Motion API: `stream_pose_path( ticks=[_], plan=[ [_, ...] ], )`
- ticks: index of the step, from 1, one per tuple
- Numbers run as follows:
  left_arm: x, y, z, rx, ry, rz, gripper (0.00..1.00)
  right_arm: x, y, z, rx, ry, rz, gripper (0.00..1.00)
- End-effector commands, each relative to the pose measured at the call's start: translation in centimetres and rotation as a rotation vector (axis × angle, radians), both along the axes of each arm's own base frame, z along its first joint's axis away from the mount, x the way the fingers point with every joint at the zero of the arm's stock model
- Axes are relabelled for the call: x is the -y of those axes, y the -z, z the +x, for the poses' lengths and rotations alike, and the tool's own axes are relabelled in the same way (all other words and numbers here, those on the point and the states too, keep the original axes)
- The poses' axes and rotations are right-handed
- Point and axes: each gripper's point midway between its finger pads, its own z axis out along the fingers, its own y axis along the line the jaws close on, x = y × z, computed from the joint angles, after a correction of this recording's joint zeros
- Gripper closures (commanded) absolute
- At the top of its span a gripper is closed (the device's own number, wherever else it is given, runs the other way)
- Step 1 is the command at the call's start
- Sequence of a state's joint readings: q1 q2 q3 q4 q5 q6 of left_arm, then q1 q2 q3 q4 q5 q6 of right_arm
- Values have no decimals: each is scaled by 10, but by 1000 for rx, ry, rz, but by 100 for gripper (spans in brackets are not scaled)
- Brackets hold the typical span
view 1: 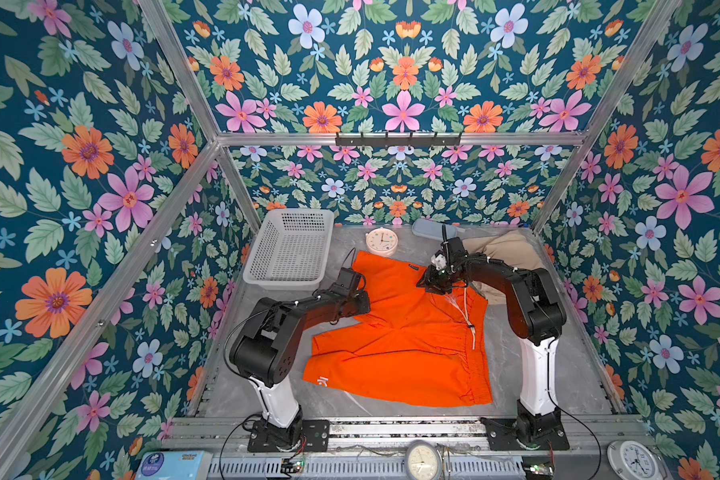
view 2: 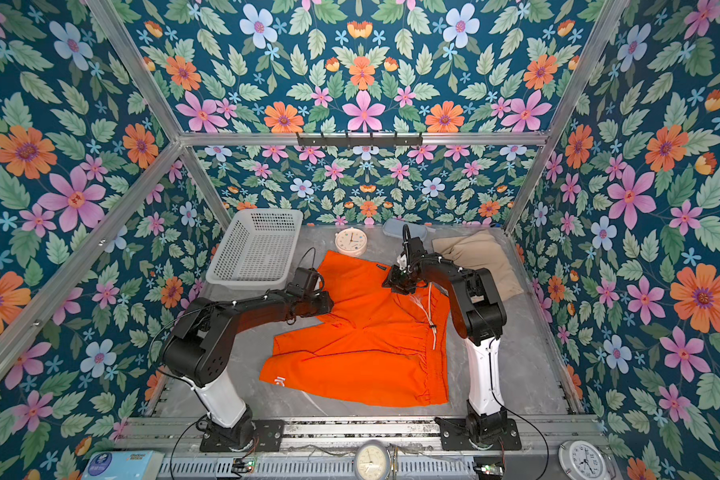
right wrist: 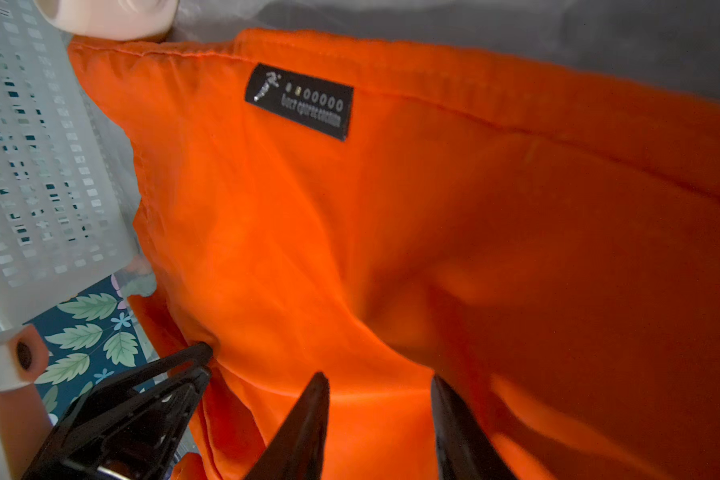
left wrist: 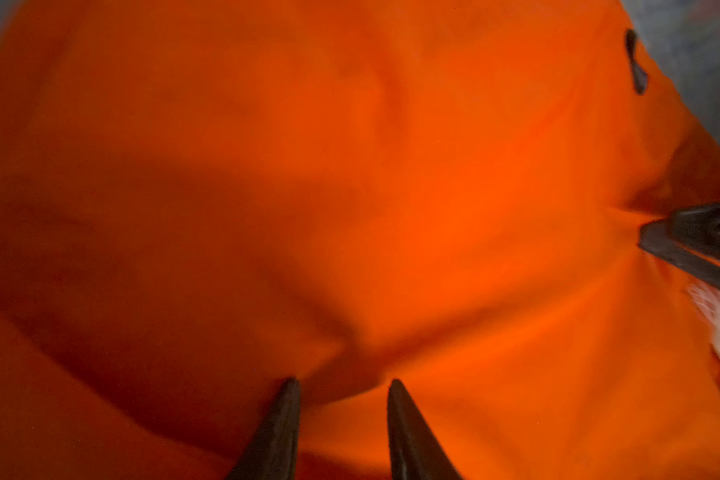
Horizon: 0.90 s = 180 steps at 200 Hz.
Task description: Fold and stack the shorts
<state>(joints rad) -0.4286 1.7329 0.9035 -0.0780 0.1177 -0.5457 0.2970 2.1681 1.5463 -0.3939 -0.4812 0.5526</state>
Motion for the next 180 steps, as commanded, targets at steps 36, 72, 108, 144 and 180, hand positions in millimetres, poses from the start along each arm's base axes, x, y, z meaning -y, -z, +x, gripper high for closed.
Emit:
stream_pose_path(
  ticks=[36, 72, 108, 144, 180],
  plan=[
    [-39, -47, -8, 34, -51, 105, 53, 7, -24, 19, 43, 5, -68, 57],
    [12, -88, -4, 158, 38, -56, 52, -11, -83, 3, 153, -46, 1, 57],
    [67, -72, -8, 118, 168, -70, 52, -28, -79, -26, 134, -76, 43, 57],
    [65, -32, -17, 36, 171, -20, 52, -16, -39, -41, 55, -48, 1, 57],
    [23, -2, -18, -25, 93, 76, 52, 14, 0, -39, -30, 22, -42, 57]
  ],
)
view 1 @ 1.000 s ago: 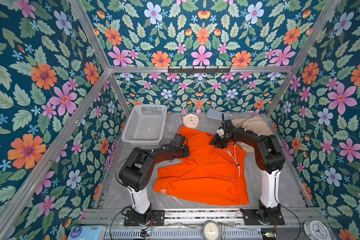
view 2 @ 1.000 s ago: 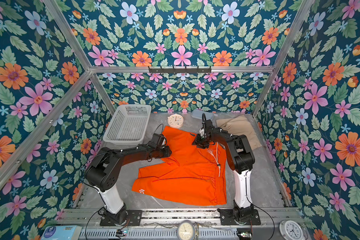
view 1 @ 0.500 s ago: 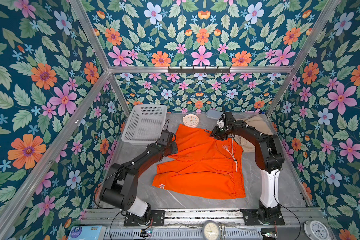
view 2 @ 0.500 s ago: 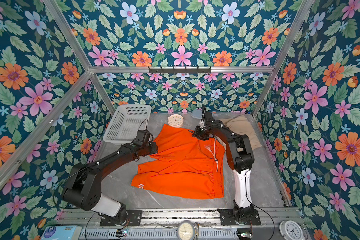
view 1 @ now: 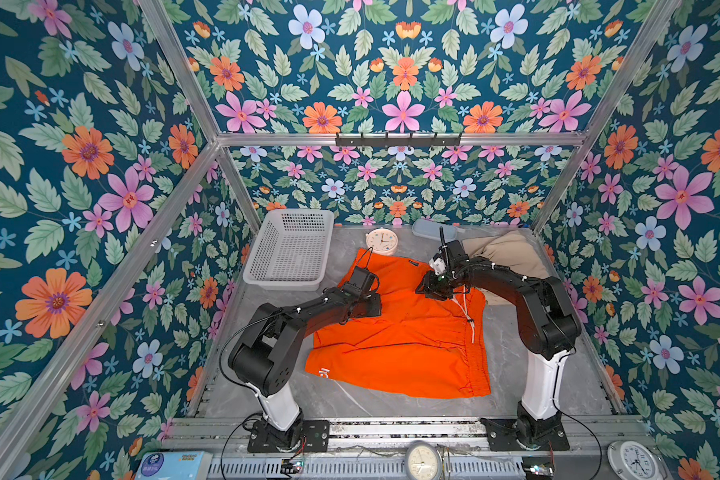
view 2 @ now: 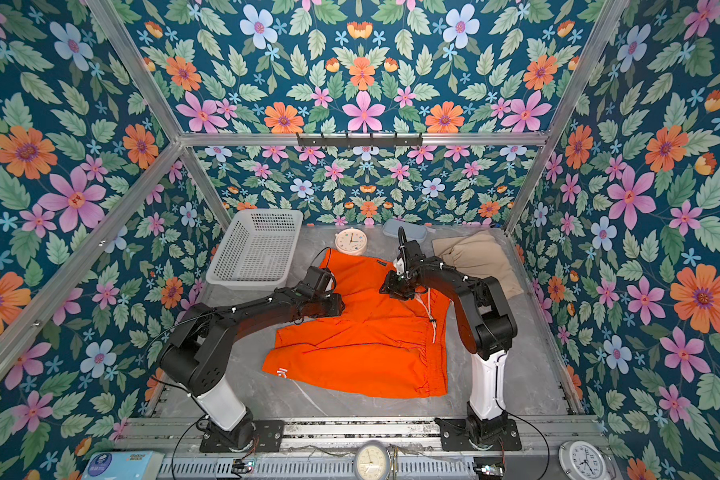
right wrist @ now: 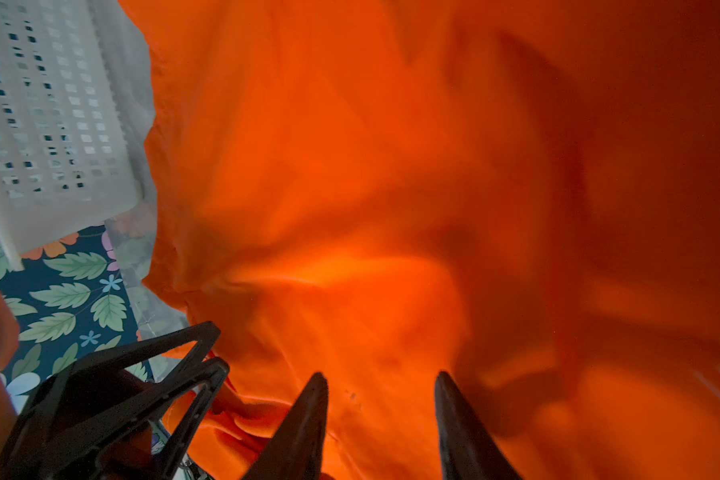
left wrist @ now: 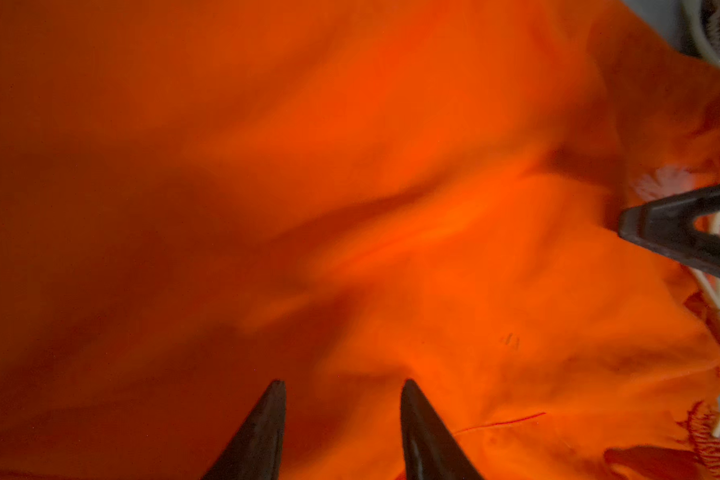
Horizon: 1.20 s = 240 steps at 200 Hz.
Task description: Fold and stack the shorts
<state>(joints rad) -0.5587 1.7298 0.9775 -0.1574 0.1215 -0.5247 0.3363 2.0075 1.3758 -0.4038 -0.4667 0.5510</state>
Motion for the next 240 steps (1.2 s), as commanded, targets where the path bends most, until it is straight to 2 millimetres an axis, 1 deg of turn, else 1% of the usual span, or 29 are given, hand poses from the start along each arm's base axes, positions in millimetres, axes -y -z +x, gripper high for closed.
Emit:
stream_pose_path(
  ticks=[1, 7, 17, 28, 37, 47, 63, 67, 73, 86, 96, 104, 115, 118, 121, 133, 147, 150, 151, 152, 166, 182, 206, 240],
  plan=[
    [-30, 16, 1, -24, -59, 72, 52, 18, 16, 9, -17, 58, -25, 57],
    [-37, 18, 2, -29, -76, 77, 52, 23, 22, 9, -33, 66, -37, 57],
    [-47, 19, 3, -36, -97, 81, 52, 29, 27, 10, -42, 71, -50, 57],
    [-53, 12, 6, -27, -107, 81, 52, 36, 29, 12, -45, 77, -69, 57],
    [-55, 4, 7, -13, -110, 84, 51, 38, 24, 15, -34, 80, -64, 57],
    [-55, -9, 7, 6, -108, 75, 49, 37, 14, 18, -9, 75, -49, 57],
    [-58, -31, 2, 26, -126, 53, 48, 29, -14, 21, 48, 61, 0, 56],
    [-59, -35, -1, 26, -135, 45, 48, 28, -23, 21, 64, 60, 7, 55],
    [-61, -41, -5, 24, -155, 29, 47, 28, -35, 20, 85, 60, 17, 51],
    [-67, -51, -21, 4, -210, -14, 46, 30, -60, 13, 126, 58, 26, 50],
    [-73, -53, -37, -27, -267, -50, 46, 36, -73, 2, 137, 62, 24, 50],
    [-81, -52, -53, -57, -322, -69, 45, 40, -79, -10, 130, 66, 21, 50],
    [-92, -48, -74, -97, -395, -96, 44, 46, -79, -31, 97, 79, 25, 49],
    [-95, -46, -80, -109, -416, -101, 44, 48, -74, -38, 76, 82, 23, 49],
    [-98, -45, -86, -119, -437, -109, 43, 50, -80, -45, 84, 87, 28, 49],
    [-108, -39, -107, -151, -519, -151, 42, 60, -69, -73, 22, 114, 15, 48],
    [-117, -35, -124, -165, -602, -205, 40, 70, -55, -105, -50, 138, -3, 48],
    [-118, -37, -125, -161, -624, -225, 40, 72, -52, -111, -67, 141, -8, 48],
    [-120, -34, -128, -165, -625, -221, 40, 73, -52, -113, -70, 142, -9, 48],
    [-120, -36, -128, -161, -636, -232, 40, 73, -52, -115, -73, 144, -9, 48],
    [-130, -34, -137, -143, -716, -278, 39, 81, -43, -141, -126, 156, -26, 47],
    [-141, -34, -145, -115, -804, -332, 38, 88, -40, -161, -149, 174, -39, 47],
    [-154, -36, -155, -84, -881, -377, 37, 97, -40, -181, -164, 198, -60, 46],
    [-168, -31, -171, -92, -910, -323, 35, 113, -36, -201, -231, 235, -101, 45]
  ],
)
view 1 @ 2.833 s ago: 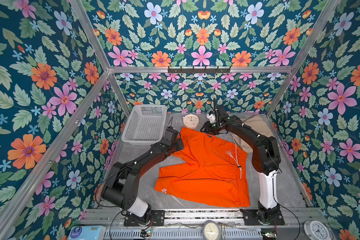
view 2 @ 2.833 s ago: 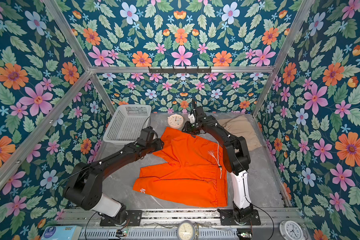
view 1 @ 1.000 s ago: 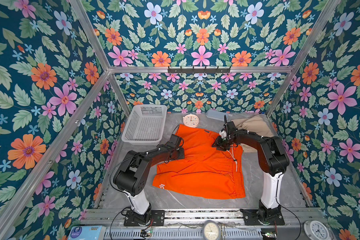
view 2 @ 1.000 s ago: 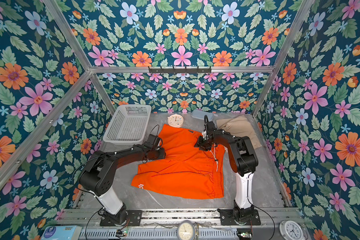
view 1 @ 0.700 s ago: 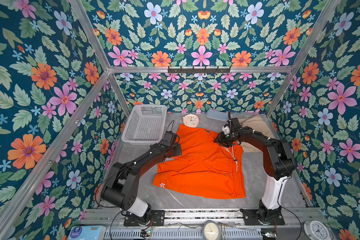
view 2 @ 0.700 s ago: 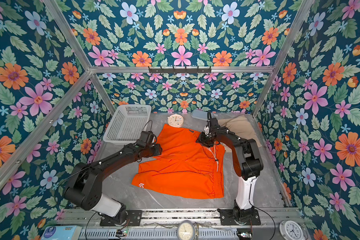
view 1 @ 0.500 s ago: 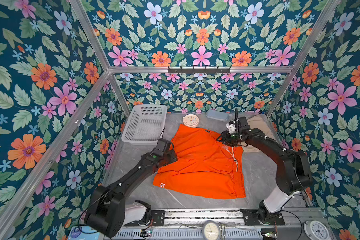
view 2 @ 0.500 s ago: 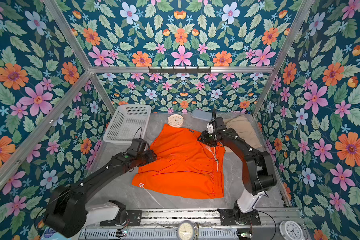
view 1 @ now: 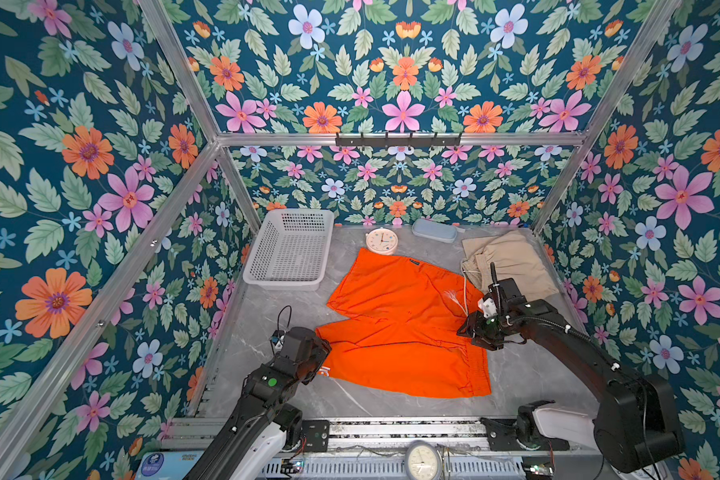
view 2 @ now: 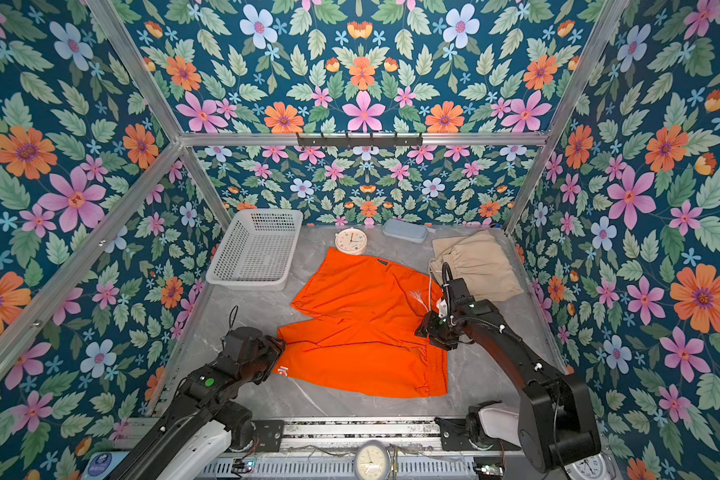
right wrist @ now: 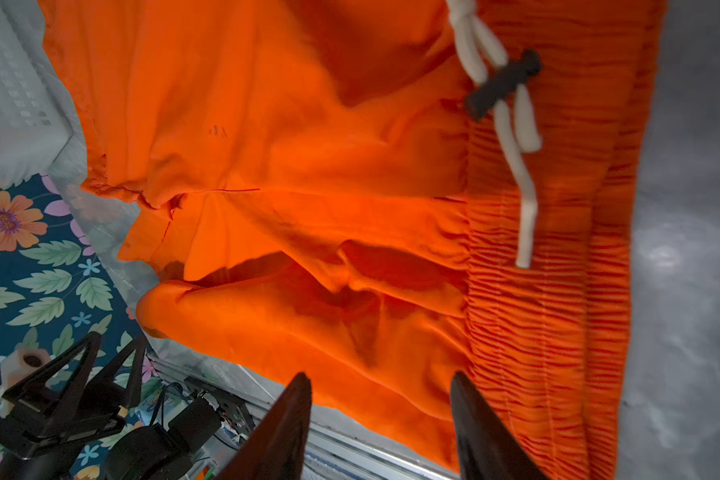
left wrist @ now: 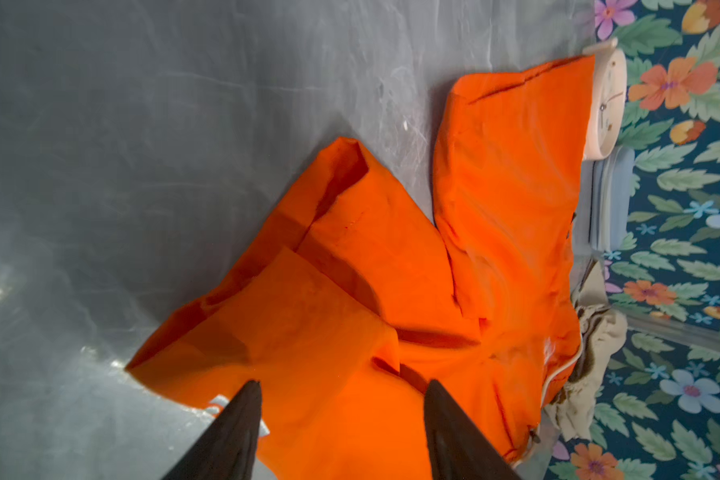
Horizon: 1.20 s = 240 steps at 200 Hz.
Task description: Fold and stack the shorts
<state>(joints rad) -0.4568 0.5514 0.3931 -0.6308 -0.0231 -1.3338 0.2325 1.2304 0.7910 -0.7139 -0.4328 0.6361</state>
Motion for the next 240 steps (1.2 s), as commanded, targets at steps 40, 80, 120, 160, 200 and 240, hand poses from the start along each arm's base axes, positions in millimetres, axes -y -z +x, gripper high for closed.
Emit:
stream_pose_path(
  ticks=[40, 80, 120, 160, 200, 240],
  plan=[
    [-24, 14, -24, -105, -51, 95, 34, 33, 2, -32, -91, 168, 3, 44],
    [-25, 15, -30, -106, -34, 99, 33, 40, 11, -54, -134, 249, 19, 40],
    [-27, 27, -41, -138, -27, 94, 33, 50, 26, -87, -236, 276, -48, 38],
    [-26, 31, -34, -121, -30, 103, 35, 48, 41, -93, -253, 271, -36, 36],
    [-20, 37, -20, -107, -25, 108, 38, 35, 42, -96, -274, 244, 45, 36],
    [-19, 39, -9, -107, 2, 158, 41, 36, 46, -106, -295, 234, 37, 36]
  ],
)
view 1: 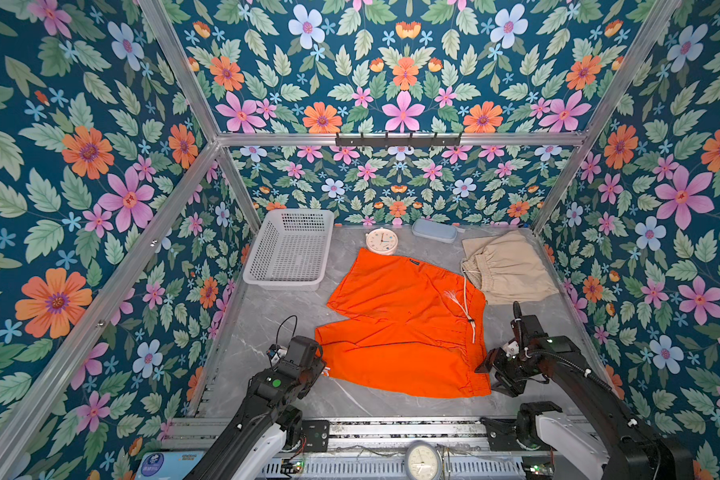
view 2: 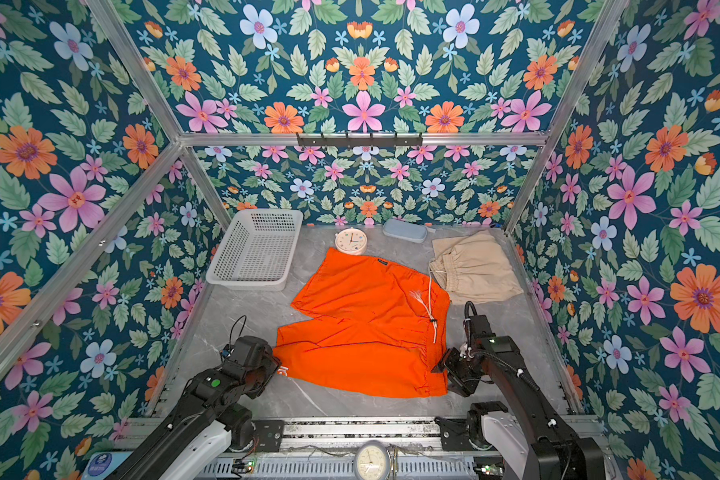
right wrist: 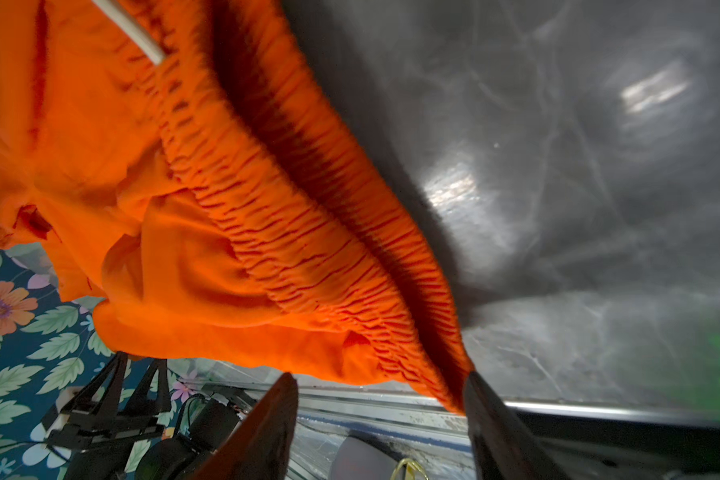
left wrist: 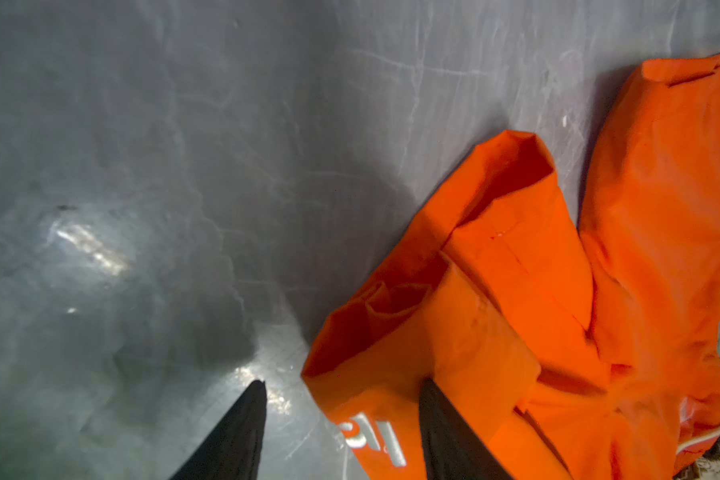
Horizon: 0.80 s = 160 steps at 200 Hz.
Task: Fold and stack the shorts
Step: 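Lift the orange shorts with both grippers and carry them farther from the robot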
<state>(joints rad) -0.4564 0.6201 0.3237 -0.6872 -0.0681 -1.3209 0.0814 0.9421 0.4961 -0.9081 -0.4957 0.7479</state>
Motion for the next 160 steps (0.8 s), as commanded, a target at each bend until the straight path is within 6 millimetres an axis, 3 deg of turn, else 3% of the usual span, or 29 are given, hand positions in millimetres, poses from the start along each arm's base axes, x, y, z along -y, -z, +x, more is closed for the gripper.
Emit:
stream_pose_path(
  ticks=[1, 57, 64, 91, 135, 160],
  plan=[
    [1, -6, 14, 47, 23, 31, 41, 1, 4, -9, -35, -1, -3, 36],
    [4, 2, 19, 19, 40, 50, 39, 10, 12, -19, -73, -6, -61, 35],
    [4, 4, 18, 14, 42, 53, 39, 9, 13, -19, -68, -2, -57, 29],
    [1, 8, 16, 6, 36, 64, 40, 8, 16, -20, -74, -4, -50, 29],
    [2, 6, 18, 18, 50, 67, 67, -5, 21, -15, -70, -3, 33, 34],
    [7, -2, 21, 32, 71, 54, 80, -10, 23, -13, -64, 2, 67, 58]
  ],
)
